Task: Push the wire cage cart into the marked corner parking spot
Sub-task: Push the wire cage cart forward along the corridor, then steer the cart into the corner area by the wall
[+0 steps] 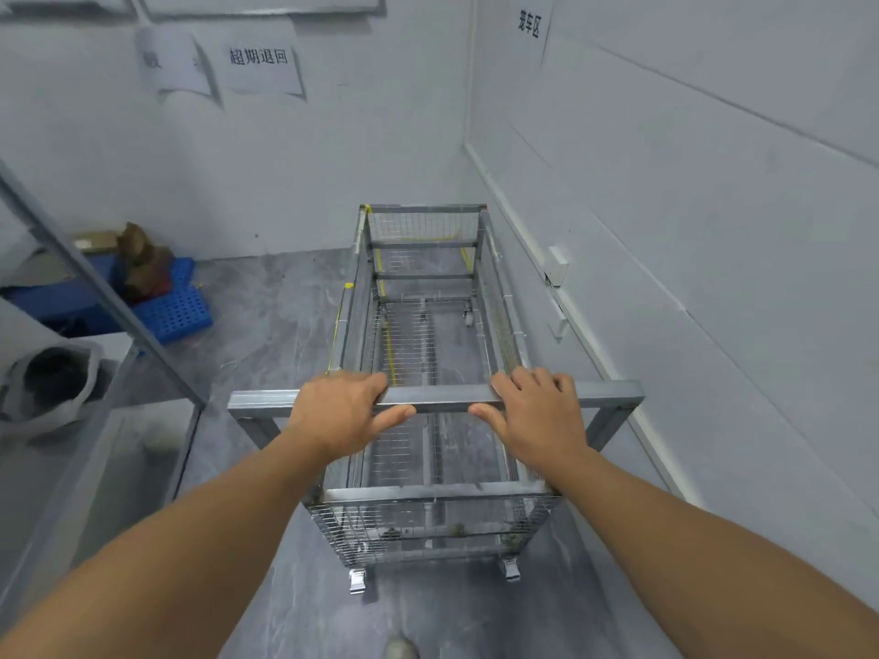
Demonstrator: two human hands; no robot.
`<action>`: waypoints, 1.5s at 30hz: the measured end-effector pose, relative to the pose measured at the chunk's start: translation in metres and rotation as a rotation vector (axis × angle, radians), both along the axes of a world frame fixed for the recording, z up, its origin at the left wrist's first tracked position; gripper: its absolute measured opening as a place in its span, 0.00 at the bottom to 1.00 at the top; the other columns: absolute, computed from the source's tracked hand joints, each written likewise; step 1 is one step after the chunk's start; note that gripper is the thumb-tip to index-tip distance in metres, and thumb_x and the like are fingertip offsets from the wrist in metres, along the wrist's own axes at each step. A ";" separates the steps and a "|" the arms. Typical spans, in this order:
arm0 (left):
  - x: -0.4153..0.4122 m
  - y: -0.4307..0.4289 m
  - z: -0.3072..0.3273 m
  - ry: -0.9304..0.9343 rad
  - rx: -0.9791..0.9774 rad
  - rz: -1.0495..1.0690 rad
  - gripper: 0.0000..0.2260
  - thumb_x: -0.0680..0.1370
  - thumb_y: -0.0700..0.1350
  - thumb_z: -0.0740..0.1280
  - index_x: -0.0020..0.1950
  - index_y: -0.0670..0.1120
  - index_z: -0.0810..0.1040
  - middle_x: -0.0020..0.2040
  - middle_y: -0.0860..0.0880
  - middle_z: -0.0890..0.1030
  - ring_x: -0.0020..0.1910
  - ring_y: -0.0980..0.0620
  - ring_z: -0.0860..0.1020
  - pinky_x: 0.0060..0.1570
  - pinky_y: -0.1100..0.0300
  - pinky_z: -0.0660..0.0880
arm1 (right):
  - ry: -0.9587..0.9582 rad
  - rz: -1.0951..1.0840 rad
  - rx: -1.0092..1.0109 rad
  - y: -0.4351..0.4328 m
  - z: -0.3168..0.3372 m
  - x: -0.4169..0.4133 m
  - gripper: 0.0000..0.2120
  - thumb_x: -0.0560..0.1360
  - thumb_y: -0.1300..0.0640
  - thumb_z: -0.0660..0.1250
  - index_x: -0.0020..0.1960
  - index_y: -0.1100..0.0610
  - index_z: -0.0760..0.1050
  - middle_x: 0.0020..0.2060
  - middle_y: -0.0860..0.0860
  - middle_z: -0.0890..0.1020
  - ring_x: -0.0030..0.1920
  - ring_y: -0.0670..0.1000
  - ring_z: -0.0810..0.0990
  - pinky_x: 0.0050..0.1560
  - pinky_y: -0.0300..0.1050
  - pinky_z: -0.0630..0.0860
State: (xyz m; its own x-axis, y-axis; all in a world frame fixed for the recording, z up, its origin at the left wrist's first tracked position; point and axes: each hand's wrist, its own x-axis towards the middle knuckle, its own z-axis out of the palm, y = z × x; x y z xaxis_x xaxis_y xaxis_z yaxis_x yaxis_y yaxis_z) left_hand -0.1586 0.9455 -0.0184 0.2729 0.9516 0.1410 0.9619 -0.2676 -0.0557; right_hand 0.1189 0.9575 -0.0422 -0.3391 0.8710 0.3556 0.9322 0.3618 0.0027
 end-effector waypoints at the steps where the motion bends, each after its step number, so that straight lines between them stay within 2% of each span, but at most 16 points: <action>1: -0.003 0.013 -0.001 0.000 -0.001 -0.004 0.29 0.72 0.76 0.43 0.38 0.52 0.65 0.33 0.55 0.72 0.32 0.51 0.71 0.29 0.56 0.66 | 0.008 -0.005 0.008 0.012 0.000 -0.002 0.27 0.76 0.30 0.48 0.49 0.50 0.75 0.41 0.48 0.79 0.42 0.54 0.75 0.45 0.51 0.65; 4: -0.010 0.052 0.001 -0.003 -0.023 -0.012 0.27 0.73 0.75 0.44 0.40 0.53 0.66 0.35 0.54 0.73 0.33 0.51 0.73 0.31 0.55 0.67 | -0.019 -0.034 -0.038 0.050 0.003 -0.010 0.30 0.76 0.29 0.43 0.49 0.49 0.74 0.43 0.47 0.79 0.43 0.53 0.75 0.46 0.51 0.64; 11: -0.032 0.129 0.000 -0.002 -0.060 -0.037 0.26 0.74 0.73 0.45 0.43 0.52 0.66 0.39 0.53 0.74 0.37 0.50 0.71 0.38 0.54 0.65 | -0.034 -0.015 -0.072 0.131 0.004 -0.024 0.28 0.76 0.28 0.44 0.50 0.47 0.73 0.43 0.45 0.78 0.44 0.52 0.74 0.46 0.50 0.60; 15: -0.035 0.172 -0.002 0.007 -0.043 -0.013 0.27 0.74 0.73 0.45 0.45 0.52 0.70 0.40 0.53 0.76 0.40 0.50 0.74 0.41 0.53 0.70 | -0.066 0.001 -0.069 0.177 0.003 -0.026 0.26 0.76 0.28 0.46 0.51 0.46 0.72 0.43 0.44 0.78 0.44 0.51 0.74 0.46 0.50 0.61; 19: -0.032 0.216 -0.001 0.008 -0.042 0.002 0.26 0.75 0.72 0.46 0.46 0.52 0.70 0.42 0.53 0.77 0.43 0.50 0.76 0.45 0.52 0.70 | -0.071 0.018 -0.110 0.225 0.007 -0.024 0.27 0.76 0.28 0.42 0.52 0.44 0.71 0.44 0.43 0.77 0.45 0.51 0.74 0.47 0.51 0.63; 22: -0.026 0.251 -0.001 0.016 -0.050 0.006 0.25 0.76 0.72 0.47 0.45 0.52 0.68 0.41 0.53 0.75 0.42 0.50 0.75 0.43 0.53 0.67 | -0.064 0.021 -0.107 0.262 0.007 -0.019 0.29 0.76 0.28 0.40 0.52 0.45 0.71 0.44 0.44 0.77 0.45 0.51 0.74 0.48 0.52 0.65; 26: -0.015 0.299 0.001 0.002 -0.056 0.020 0.23 0.76 0.72 0.49 0.42 0.52 0.65 0.38 0.54 0.71 0.37 0.50 0.69 0.40 0.53 0.64 | -0.021 0.030 -0.079 0.311 0.004 -0.010 0.28 0.76 0.28 0.44 0.50 0.46 0.73 0.42 0.44 0.78 0.44 0.53 0.75 0.47 0.52 0.64; 29: -0.008 0.331 0.003 -0.008 -0.062 0.034 0.23 0.76 0.71 0.50 0.42 0.52 0.65 0.37 0.54 0.71 0.36 0.50 0.69 0.40 0.53 0.65 | -0.019 0.042 -0.105 0.346 0.006 -0.005 0.28 0.75 0.28 0.44 0.51 0.46 0.73 0.43 0.45 0.78 0.46 0.54 0.75 0.49 0.53 0.65; 33: -0.001 0.370 0.002 0.030 -0.038 0.035 0.25 0.76 0.71 0.47 0.44 0.52 0.67 0.38 0.54 0.72 0.36 0.50 0.70 0.39 0.54 0.65 | -0.040 0.049 -0.115 0.390 0.005 0.003 0.28 0.75 0.28 0.43 0.53 0.45 0.73 0.45 0.45 0.78 0.47 0.53 0.74 0.50 0.53 0.65; 40: 0.006 0.438 0.005 0.052 -0.034 0.044 0.25 0.76 0.71 0.47 0.43 0.51 0.67 0.35 0.53 0.71 0.34 0.51 0.71 0.35 0.56 0.66 | -0.017 0.061 -0.112 0.462 0.003 0.008 0.24 0.76 0.29 0.49 0.49 0.46 0.72 0.42 0.46 0.78 0.46 0.54 0.74 0.50 0.53 0.66; 45: 0.009 0.487 0.002 0.032 -0.021 0.044 0.25 0.75 0.72 0.45 0.43 0.52 0.67 0.35 0.54 0.70 0.34 0.51 0.73 0.35 0.56 0.68 | -0.020 0.059 -0.119 0.514 0.002 0.012 0.25 0.75 0.28 0.46 0.49 0.46 0.71 0.42 0.44 0.77 0.47 0.52 0.74 0.51 0.52 0.65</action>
State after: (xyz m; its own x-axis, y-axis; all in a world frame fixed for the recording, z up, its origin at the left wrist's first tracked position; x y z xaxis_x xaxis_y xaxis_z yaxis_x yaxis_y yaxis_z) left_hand -0.1497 1.4327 -0.0169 0.2345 0.9656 0.1123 0.9707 -0.2263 -0.0814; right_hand 0.1306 1.4718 -0.0399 -0.3969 0.8849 0.2439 0.9096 0.4148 -0.0248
